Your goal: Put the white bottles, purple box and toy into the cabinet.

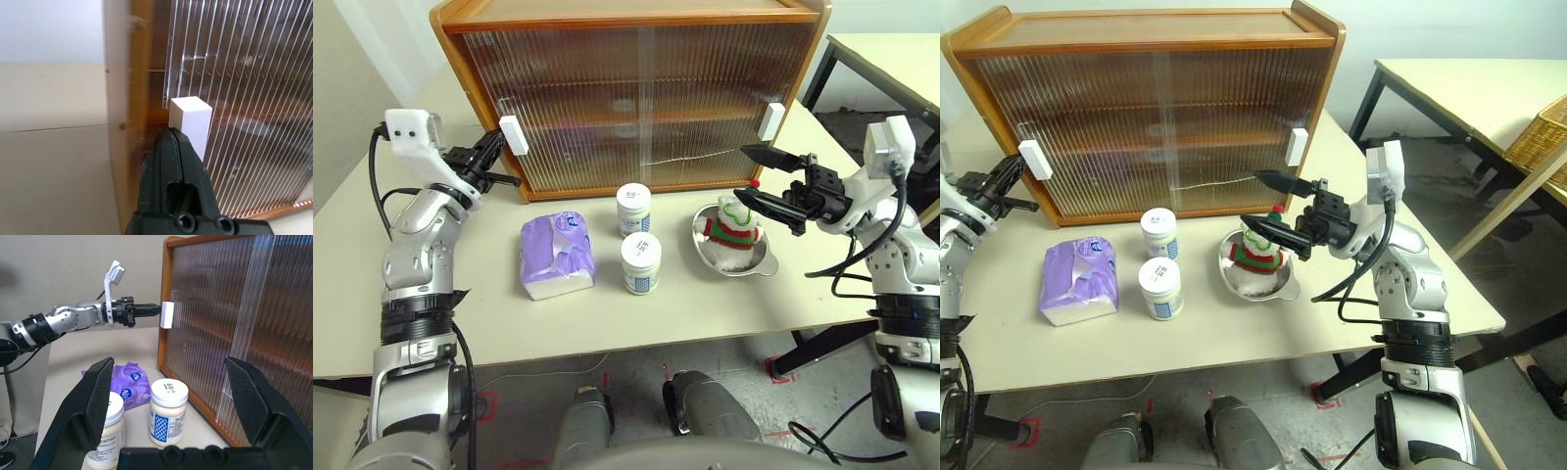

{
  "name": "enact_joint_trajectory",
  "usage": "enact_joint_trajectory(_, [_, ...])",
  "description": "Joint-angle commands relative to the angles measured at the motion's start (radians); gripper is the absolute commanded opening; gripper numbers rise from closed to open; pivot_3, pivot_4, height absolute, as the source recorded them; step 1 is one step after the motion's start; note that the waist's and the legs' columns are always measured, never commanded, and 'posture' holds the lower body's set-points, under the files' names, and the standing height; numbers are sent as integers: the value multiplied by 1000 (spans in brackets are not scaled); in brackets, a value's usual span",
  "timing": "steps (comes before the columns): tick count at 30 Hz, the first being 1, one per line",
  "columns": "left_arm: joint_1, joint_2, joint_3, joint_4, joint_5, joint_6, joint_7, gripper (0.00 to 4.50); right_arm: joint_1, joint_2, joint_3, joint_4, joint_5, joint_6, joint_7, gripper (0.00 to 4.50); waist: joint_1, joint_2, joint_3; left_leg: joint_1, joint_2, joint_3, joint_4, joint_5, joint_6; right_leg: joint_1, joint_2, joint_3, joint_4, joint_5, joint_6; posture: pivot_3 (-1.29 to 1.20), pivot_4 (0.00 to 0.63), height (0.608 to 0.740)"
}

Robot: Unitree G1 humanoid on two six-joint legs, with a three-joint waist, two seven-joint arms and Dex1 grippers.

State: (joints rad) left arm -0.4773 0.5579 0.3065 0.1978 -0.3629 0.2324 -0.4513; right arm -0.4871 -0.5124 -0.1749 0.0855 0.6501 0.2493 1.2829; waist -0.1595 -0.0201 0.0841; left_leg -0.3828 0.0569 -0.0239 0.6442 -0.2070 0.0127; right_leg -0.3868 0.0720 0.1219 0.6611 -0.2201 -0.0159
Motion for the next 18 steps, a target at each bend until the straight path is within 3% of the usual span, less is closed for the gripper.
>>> enact_joint_trajectory(1, [-15,-18,-29,-8,9,8,-9,28,18,-5,3,-33,12,14,-14,4500,-1,0,0,0,0,0,0,0,0,0,0,0,0,0,0,-219,60,740])
enact_joint_trajectory(18, [-122,-101,-155,74,51,-11,-73,28,98,-61,-39,-142,49,50,-79,4500,-41,0,-1,-5,-9,0,3,0,0,1,-3,0,-1,-3,9,-299,51,740])
